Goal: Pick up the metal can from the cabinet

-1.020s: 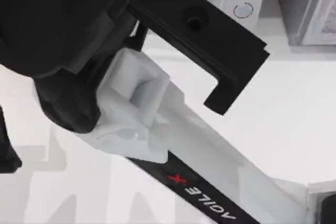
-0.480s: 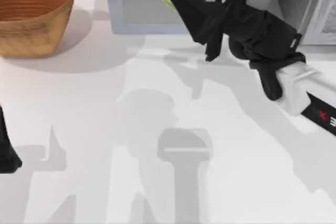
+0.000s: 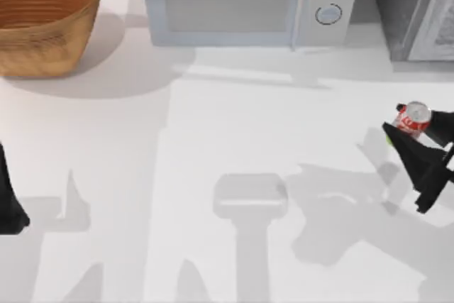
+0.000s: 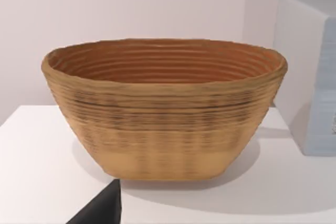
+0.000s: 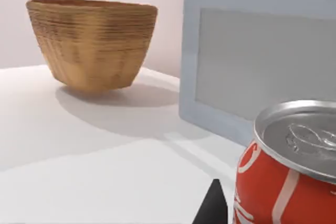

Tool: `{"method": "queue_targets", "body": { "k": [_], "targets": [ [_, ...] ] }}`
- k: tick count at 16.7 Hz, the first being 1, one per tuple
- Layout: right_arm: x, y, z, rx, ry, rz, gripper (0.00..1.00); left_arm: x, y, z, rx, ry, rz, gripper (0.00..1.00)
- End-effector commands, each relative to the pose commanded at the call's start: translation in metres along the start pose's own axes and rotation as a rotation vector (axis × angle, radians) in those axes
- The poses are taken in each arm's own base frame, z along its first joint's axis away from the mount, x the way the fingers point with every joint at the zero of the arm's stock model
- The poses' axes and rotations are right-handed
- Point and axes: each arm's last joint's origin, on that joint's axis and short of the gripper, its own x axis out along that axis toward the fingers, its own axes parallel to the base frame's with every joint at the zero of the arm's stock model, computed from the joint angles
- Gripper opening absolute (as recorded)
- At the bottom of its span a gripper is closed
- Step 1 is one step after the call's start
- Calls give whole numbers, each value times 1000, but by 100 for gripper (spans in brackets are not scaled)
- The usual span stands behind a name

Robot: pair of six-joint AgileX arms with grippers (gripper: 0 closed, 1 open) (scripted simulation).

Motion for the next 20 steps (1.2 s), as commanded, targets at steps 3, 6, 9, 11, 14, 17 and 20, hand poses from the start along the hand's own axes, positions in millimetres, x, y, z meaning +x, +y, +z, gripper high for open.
{"method": "queue_targets", "body": {
  "k": [3, 6, 9, 11, 14, 17, 20],
  "targets": [
    [-44, 20, -6, 24, 86, -82, 0, 0, 0, 0, 0, 0, 0, 100],
    [-62, 32, -7, 41, 124, -119, 0, 0, 0, 0, 0, 0, 0, 100],
    [-63, 32, -7, 42, 125, -120, 0, 0, 0, 0, 0, 0, 0, 100],
    [-63, 32, -7, 42, 125, -120, 0, 0, 0, 0, 0, 0, 0, 100],
    [-59, 33, -10, 51, 129, -117, 0, 0, 0, 0, 0, 0, 0, 100],
    [-46, 31, -14, 43, 126, -119, 0, 0, 0, 0, 0, 0, 0, 100],
    [-40, 30, -16, 42, 125, -120, 0, 0, 0, 0, 0, 0, 0, 100]
  ]
}}
